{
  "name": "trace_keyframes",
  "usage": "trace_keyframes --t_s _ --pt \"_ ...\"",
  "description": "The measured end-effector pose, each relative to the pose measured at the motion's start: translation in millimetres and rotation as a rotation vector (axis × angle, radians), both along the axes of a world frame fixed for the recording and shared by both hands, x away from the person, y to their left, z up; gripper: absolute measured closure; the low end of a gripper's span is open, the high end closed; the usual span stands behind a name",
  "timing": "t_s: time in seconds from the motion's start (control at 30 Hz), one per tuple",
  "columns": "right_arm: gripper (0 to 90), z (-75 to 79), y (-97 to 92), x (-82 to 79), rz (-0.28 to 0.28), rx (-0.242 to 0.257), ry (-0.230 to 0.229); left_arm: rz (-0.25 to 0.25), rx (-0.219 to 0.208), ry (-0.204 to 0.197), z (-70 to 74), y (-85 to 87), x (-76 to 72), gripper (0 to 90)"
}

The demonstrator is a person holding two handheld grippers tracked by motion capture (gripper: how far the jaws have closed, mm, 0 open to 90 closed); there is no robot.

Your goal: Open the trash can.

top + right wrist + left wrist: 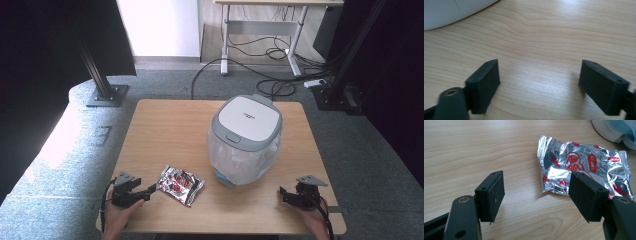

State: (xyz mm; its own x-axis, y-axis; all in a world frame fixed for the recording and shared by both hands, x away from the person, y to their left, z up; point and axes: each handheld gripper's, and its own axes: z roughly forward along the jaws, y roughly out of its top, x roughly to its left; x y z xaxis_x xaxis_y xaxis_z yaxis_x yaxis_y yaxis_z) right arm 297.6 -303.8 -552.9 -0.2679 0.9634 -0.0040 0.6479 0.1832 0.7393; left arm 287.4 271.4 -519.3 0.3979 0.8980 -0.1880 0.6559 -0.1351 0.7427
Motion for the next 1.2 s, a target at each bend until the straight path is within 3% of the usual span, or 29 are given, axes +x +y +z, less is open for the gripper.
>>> trace_keyframes --t_s 0.07,0.17,0.33,0.37,0.4,0.57,0.7,0.97,1.2 --pt "25.1 2.3 1.0 -2.6 -0.010 -0.047 -0.029 -0.002 0.002 0.003 -0.6 -0.1 2.0 29.3" --pt "29.5 5.3 0.7 -5.1 -0.002 -0.042 -0.046 -0.005 -0.003 0.007 -0.8 0.2 4.0 29.3" --pt "48.4 20.3 1.6 -12.7 0.048 -0.008 -0.133 -0.014 -0.003 0.012 -2.0 1.8 4.0 29.5" --pt "48.4 20.3 1.6 -12.7 0.048 -0.008 -0.133 -0.014 -0.003 0.012 -2.0 1.8 4.0 29.7" --pt "56.3 25.7 1.7 -15.3 0.064 0.012 -0.151 -0.017 -0.006 0.012 -1.6 1.6 3.6 29.9" --pt "76.0 38.3 3.1 -21.7 0.123 0.035 -0.179 -0.030 -0.029 0.014 -0.2 -1.9 4.9 31.1" --pt "88.0 52.0 3.6 -24.1 0.173 0.087 -0.207 -0.048 -0.016 0.018 -0.9 -6.8 6.5 31.8" --pt "89.7 77.2 12.8 -25.6 0.274 0.142 -0.247 -0.063 -0.015 0.015 -0.8 -7.6 5.6 33.6" --pt "89.7 105.7 17.1 -24.3 0.343 0.242 -0.276 -0.063 -0.036 0.013 1.6 -6.7 5.5 33.6"
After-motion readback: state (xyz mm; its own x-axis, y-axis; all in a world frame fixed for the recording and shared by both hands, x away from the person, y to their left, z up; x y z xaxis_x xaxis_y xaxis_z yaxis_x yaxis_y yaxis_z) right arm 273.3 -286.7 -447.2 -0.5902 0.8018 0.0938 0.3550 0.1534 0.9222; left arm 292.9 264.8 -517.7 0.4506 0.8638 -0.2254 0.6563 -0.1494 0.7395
